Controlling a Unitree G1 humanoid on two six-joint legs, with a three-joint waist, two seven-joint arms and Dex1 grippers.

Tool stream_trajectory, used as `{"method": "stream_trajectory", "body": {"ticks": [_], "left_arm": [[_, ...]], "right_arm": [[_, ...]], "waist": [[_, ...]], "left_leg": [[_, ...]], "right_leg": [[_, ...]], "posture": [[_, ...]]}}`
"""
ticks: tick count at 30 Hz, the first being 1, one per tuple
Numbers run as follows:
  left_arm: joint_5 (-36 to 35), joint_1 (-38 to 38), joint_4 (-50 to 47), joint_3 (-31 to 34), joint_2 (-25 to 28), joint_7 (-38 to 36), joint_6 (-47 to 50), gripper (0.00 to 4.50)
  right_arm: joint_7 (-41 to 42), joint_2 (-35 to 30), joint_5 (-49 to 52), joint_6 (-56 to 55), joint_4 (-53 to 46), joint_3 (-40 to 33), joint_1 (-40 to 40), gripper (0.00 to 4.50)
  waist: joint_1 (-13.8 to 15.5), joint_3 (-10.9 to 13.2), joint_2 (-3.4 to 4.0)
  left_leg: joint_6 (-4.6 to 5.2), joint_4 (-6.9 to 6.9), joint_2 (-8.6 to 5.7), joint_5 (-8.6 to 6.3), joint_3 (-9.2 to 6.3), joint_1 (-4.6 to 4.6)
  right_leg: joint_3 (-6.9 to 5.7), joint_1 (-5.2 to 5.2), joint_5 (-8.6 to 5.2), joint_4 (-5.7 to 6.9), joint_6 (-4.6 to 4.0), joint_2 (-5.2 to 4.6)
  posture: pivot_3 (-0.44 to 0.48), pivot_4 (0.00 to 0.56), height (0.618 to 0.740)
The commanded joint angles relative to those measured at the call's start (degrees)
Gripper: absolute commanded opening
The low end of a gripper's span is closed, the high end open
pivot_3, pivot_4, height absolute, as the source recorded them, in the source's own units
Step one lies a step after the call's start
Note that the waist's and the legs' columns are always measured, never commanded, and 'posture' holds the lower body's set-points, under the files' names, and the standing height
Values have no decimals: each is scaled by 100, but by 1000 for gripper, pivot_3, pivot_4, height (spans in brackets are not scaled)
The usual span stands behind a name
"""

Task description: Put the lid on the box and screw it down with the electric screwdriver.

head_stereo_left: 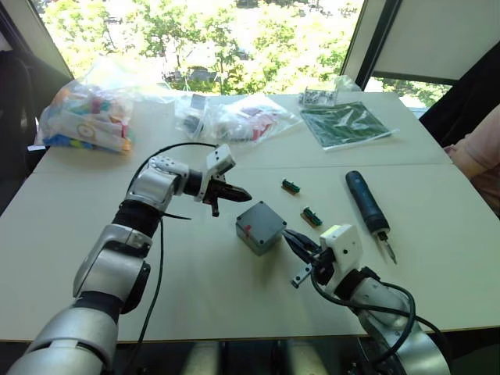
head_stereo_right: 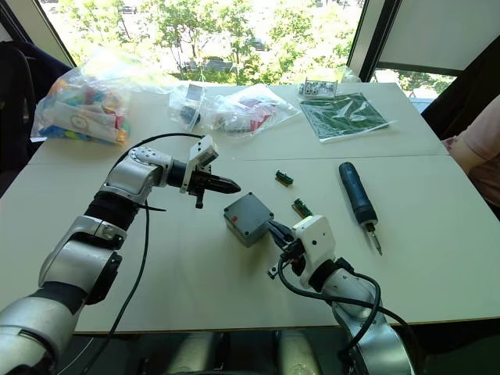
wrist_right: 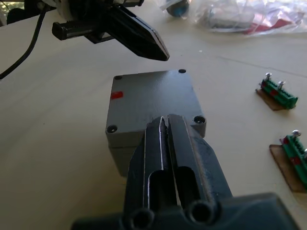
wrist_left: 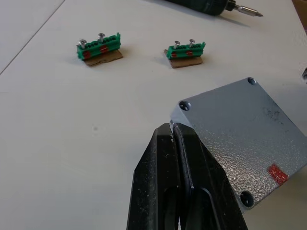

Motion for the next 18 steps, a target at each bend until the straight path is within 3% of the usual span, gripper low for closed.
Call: {"method": "stream_trajectory", "body": {"ticks": [1,18], "left_arm": [[57,3,-92,37,35,-92,-81,0],[95,336,-679,15,61,-72,200,0]], "right_arm": [[43,-90,149,350,-285,125,-125,63],[-80,-149,169,399,119,218,-510,63]], "waist": [[4,0,0],[5,0,0]], "left_leg": [[0,0,0,0,0,0],[0,-1,-1,0,0,-2]], "right_leg": [[0,0,0,0,0,0],[0,-1,0,-1,0,-1]], "posture": [[0,150,740],[0,150,740]]}}
